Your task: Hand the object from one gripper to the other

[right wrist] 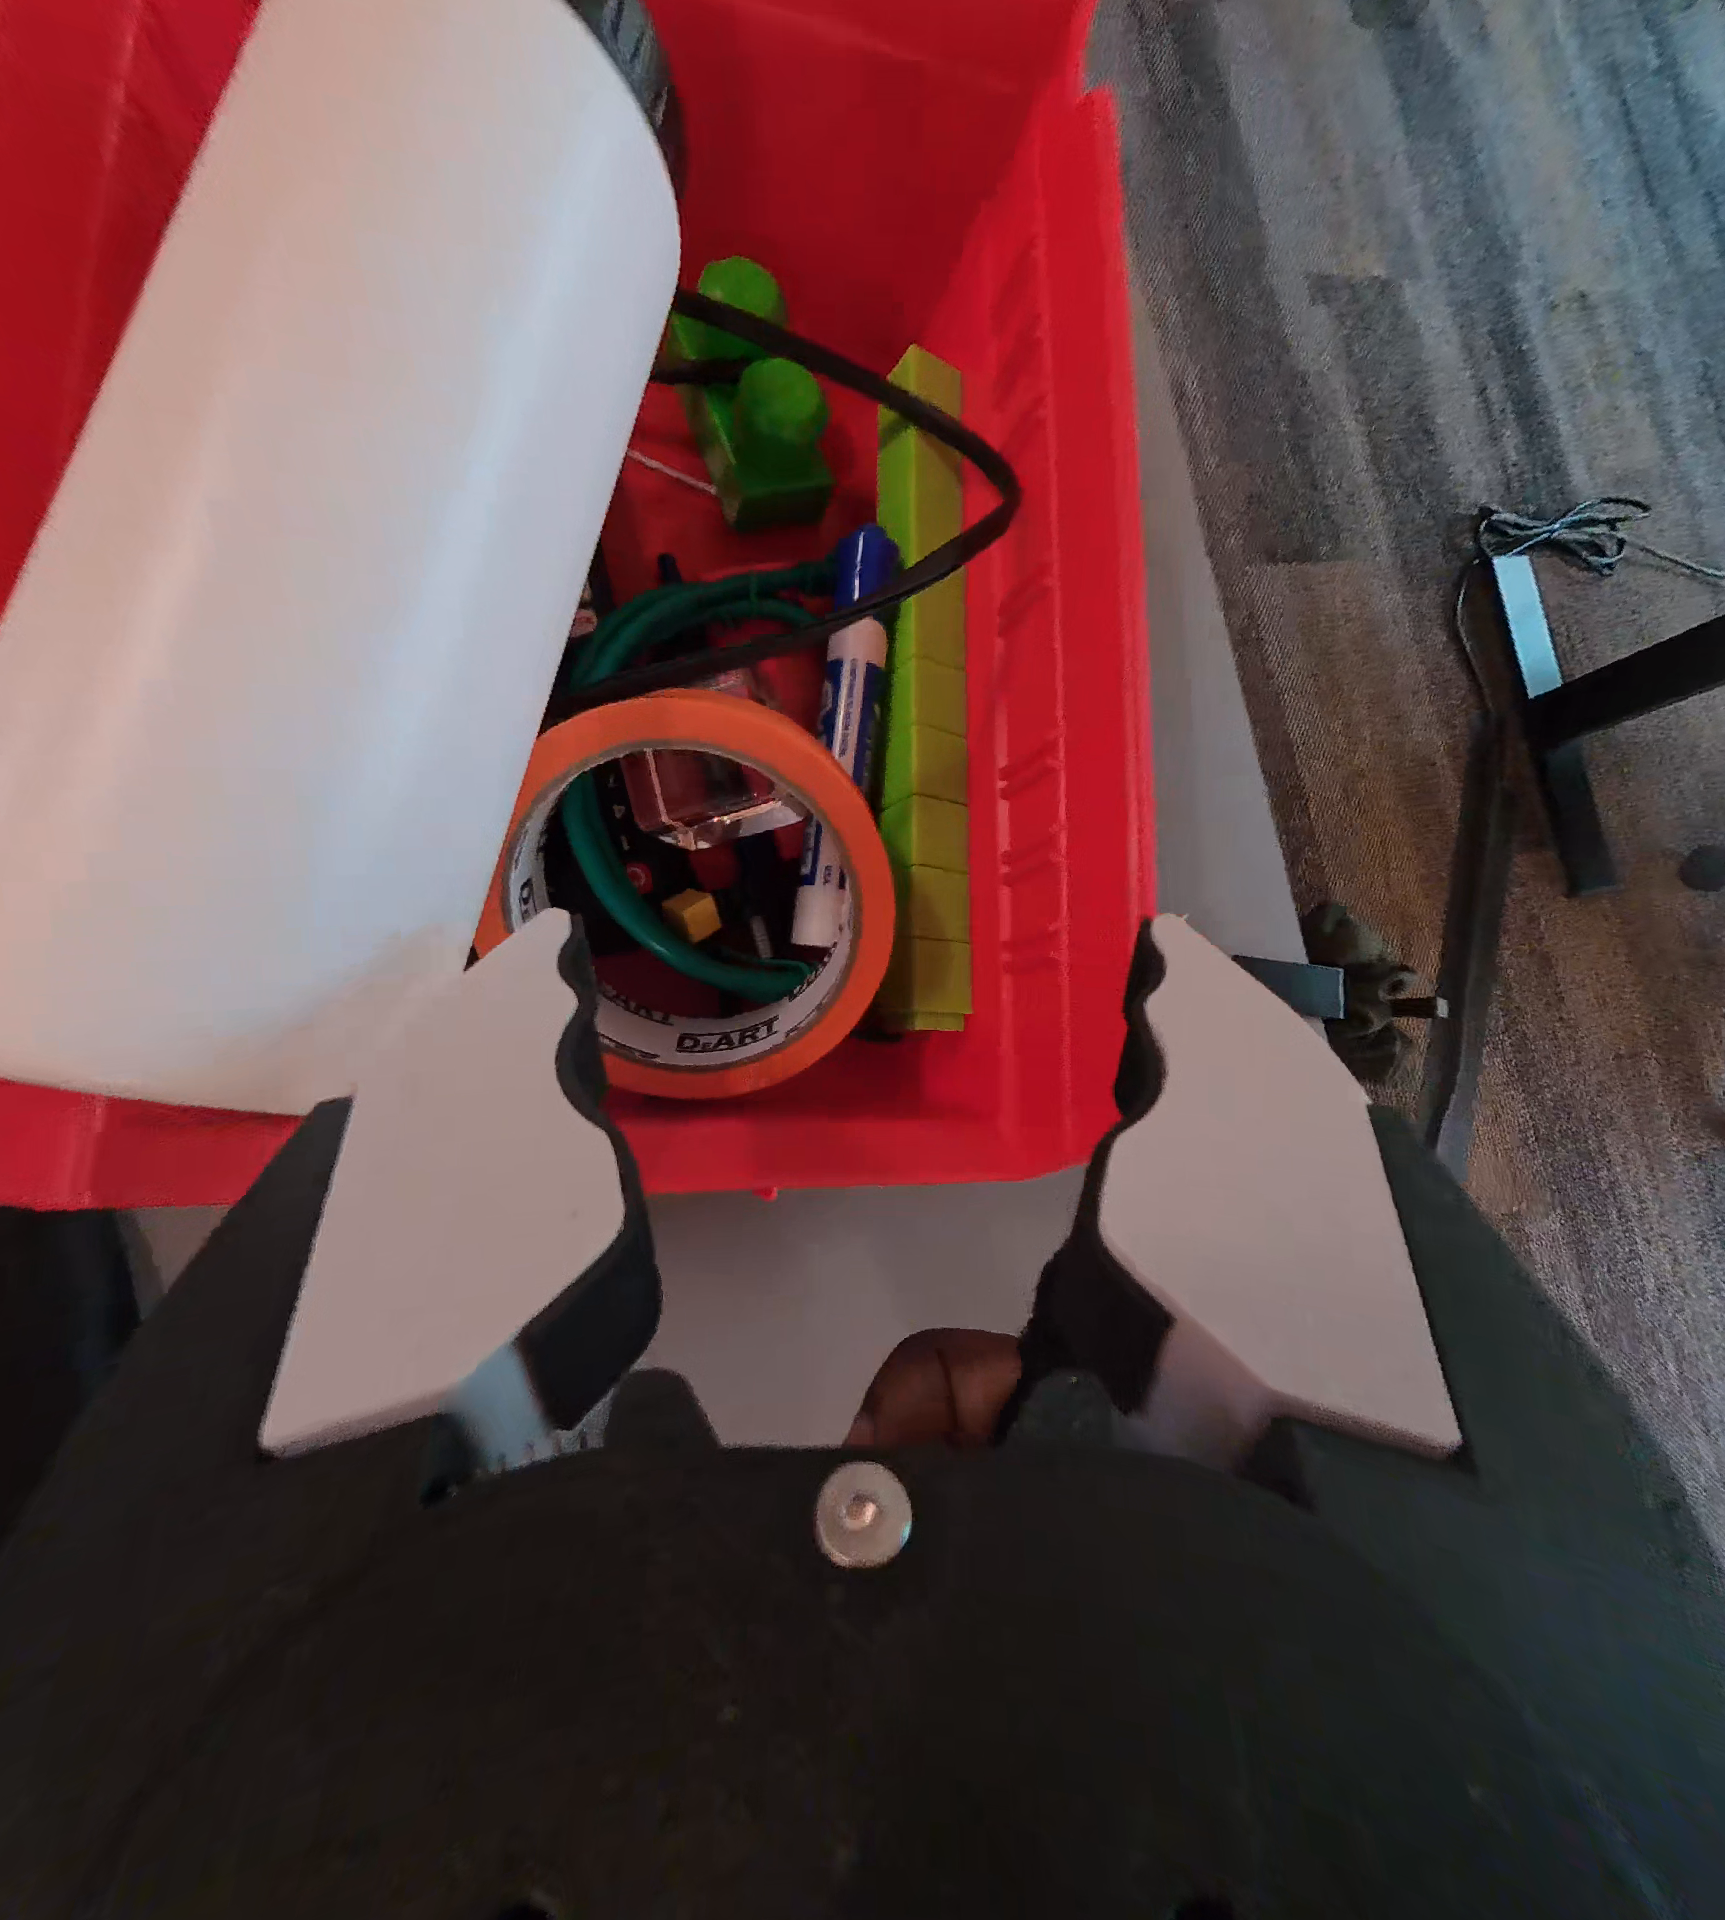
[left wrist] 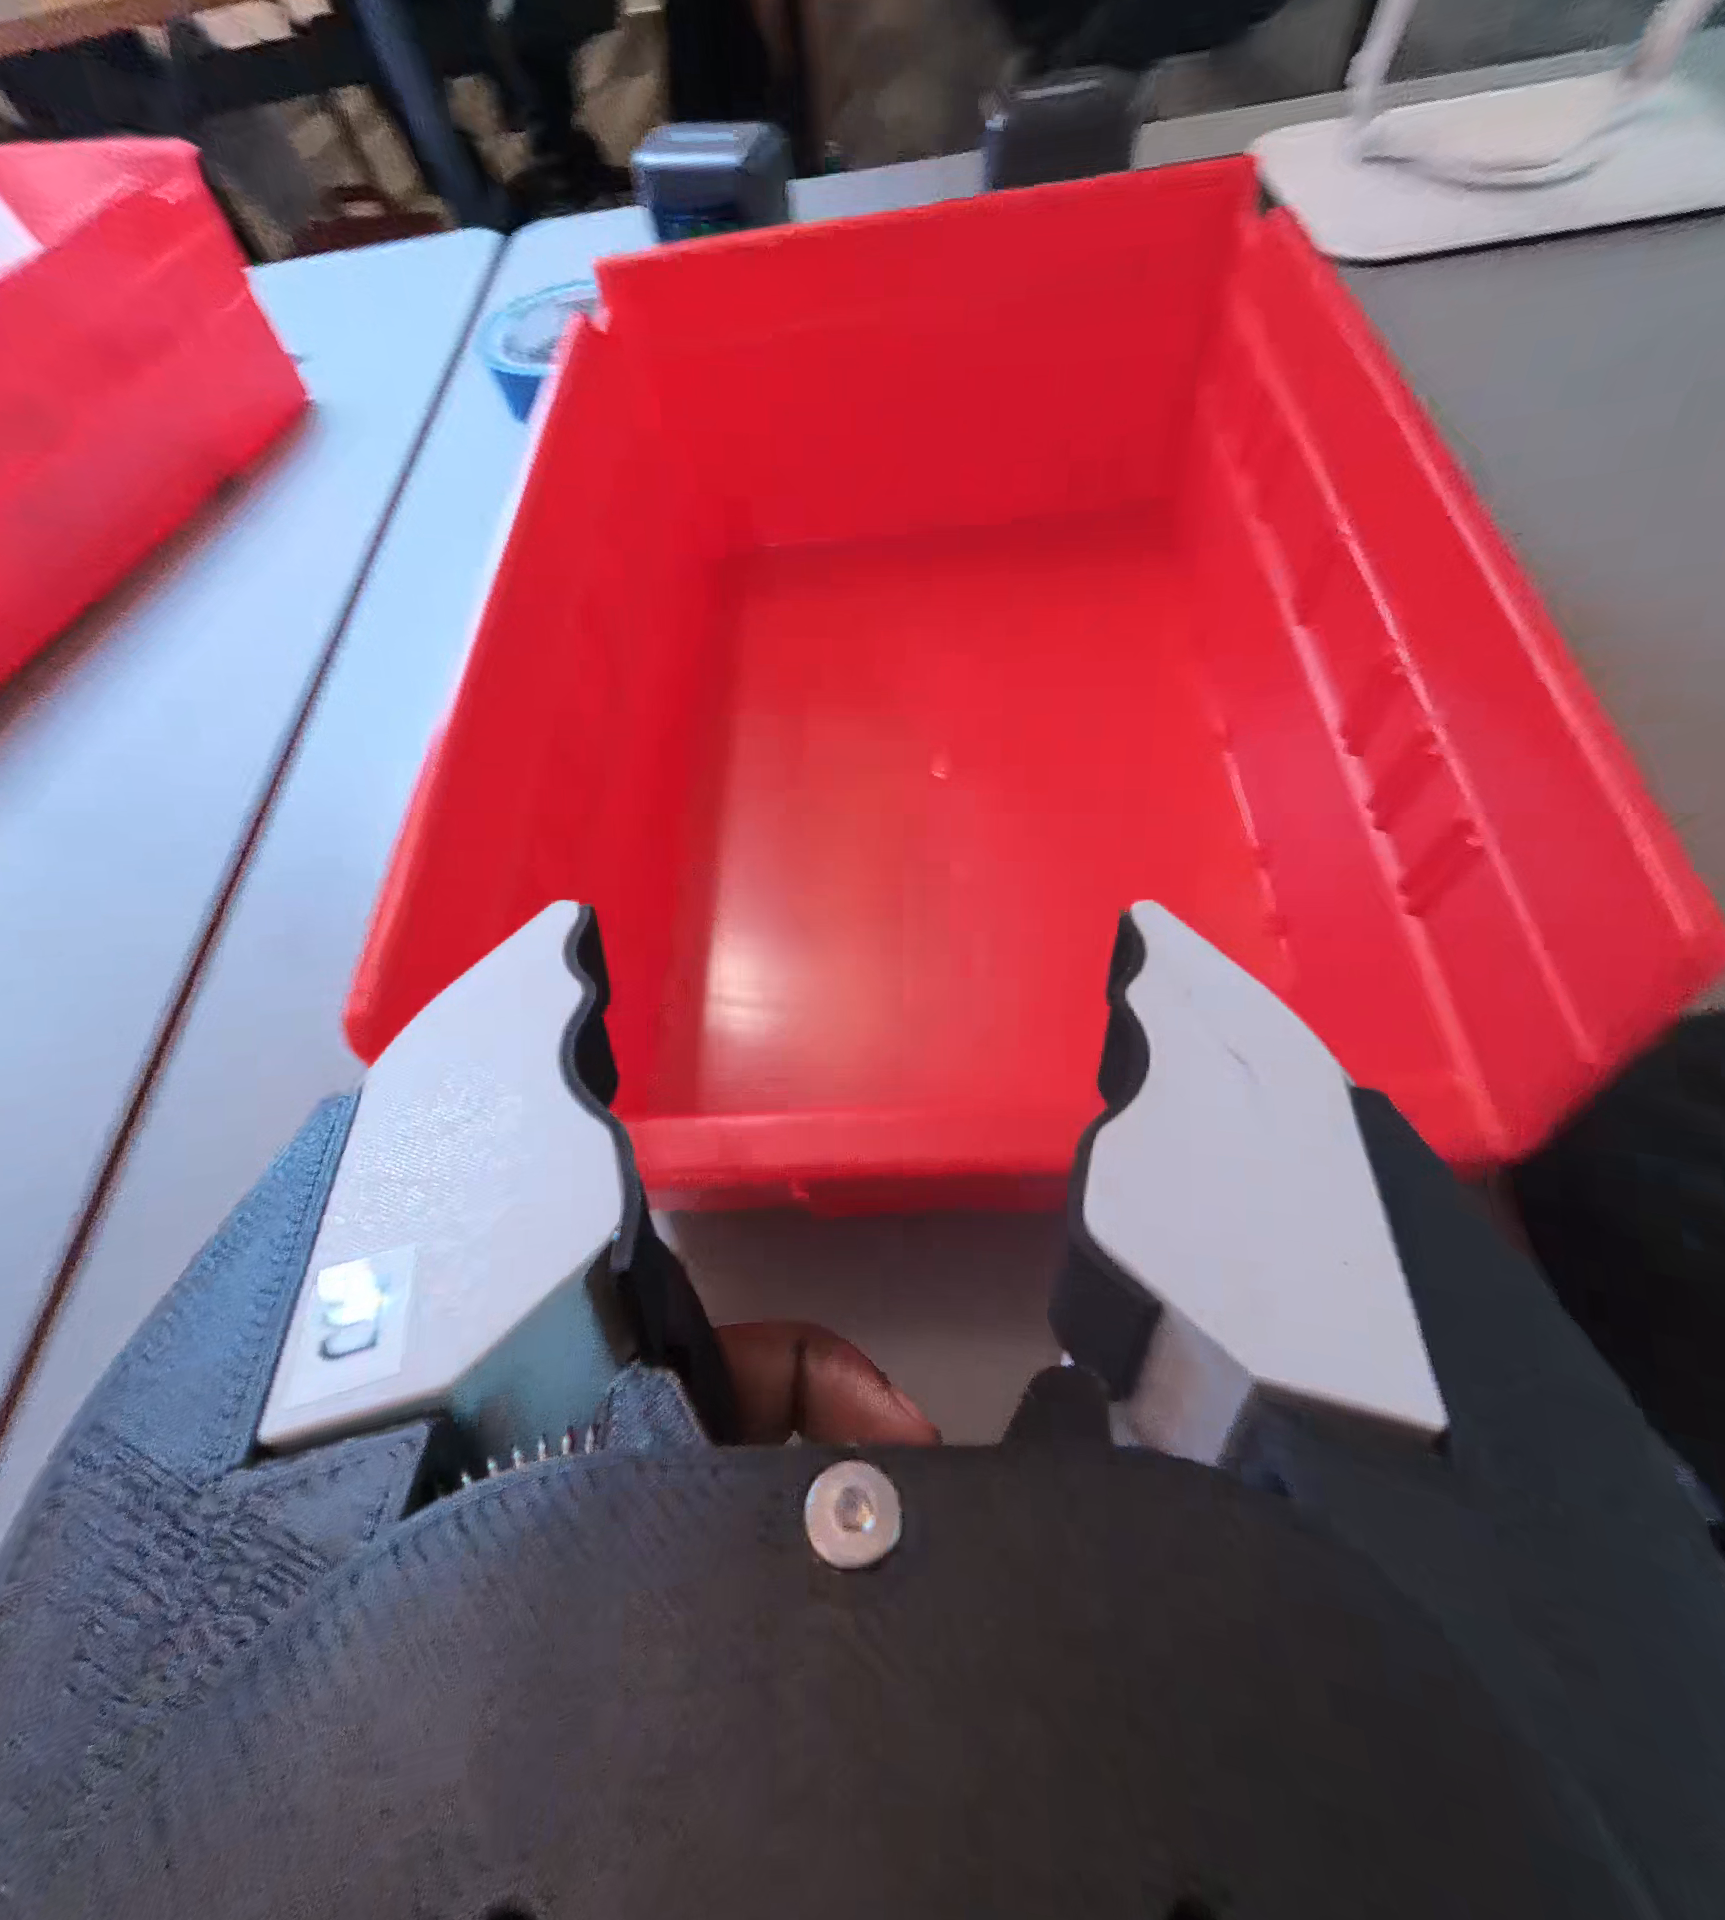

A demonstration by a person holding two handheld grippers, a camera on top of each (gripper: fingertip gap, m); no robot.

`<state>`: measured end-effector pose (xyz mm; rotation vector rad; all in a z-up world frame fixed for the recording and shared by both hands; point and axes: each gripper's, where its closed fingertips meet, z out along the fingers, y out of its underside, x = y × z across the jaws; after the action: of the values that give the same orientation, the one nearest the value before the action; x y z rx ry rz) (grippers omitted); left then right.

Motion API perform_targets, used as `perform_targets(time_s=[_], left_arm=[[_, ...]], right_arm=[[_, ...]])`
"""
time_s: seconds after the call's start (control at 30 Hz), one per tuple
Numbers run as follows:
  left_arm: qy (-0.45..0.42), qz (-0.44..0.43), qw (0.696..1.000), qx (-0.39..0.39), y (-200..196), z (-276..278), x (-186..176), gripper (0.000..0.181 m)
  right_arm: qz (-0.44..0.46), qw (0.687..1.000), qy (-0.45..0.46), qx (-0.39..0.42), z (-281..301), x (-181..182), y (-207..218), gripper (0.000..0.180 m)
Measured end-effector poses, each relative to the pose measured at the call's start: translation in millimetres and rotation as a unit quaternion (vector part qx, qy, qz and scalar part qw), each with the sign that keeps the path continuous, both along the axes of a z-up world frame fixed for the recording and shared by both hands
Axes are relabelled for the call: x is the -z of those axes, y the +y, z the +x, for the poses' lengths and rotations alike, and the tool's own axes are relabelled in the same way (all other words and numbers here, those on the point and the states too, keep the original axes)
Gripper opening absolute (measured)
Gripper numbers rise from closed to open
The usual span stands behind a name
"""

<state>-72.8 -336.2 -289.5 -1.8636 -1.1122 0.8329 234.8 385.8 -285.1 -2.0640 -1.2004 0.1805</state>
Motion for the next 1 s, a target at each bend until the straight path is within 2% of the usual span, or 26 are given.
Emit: perform_targets(time_s=[0.2,0.3,0.5,0.63,0.73,0.87,1.0], left_arm=[[0.032,-0.059,0.997,-0.041,17,-3,-30,0.092],[0.065,-0.068,0.994,-0.048,36,2,-51,0.092],[0.121,-0.053,0.990,-0.051,71,12,-87,0.091],[0.163,-0.018,0.987,0.002,121,18,-119,0.091],[0.192,-0.018,0.981,0.030,155,24,-138,0.091],[0.218,-0.002,0.975,0.050,188,32,-155,0.091],[0.214,0.067,0.971,0.080,220,40,-156,0.091]], right_arm=[[0.058,0.994,0.093,0.008,4,-49,-7,0.107],[0.080,0.983,0.163,-0.016,-7,-76,-25,0.107],[0.062,0.954,0.262,-0.129,-53,-101,-98,0.108],[0.039,0.919,0.325,-0.220,-95,-111,-169,0.104],[0.032,0.907,0.314,-0.279,-118,-106,-221,0.109],[0.064,0.895,0.325,-0.299,-134,-118,-253,0.108],[0.065,0.890,0.348,-0.286,-143,-120,-266,0.111]])
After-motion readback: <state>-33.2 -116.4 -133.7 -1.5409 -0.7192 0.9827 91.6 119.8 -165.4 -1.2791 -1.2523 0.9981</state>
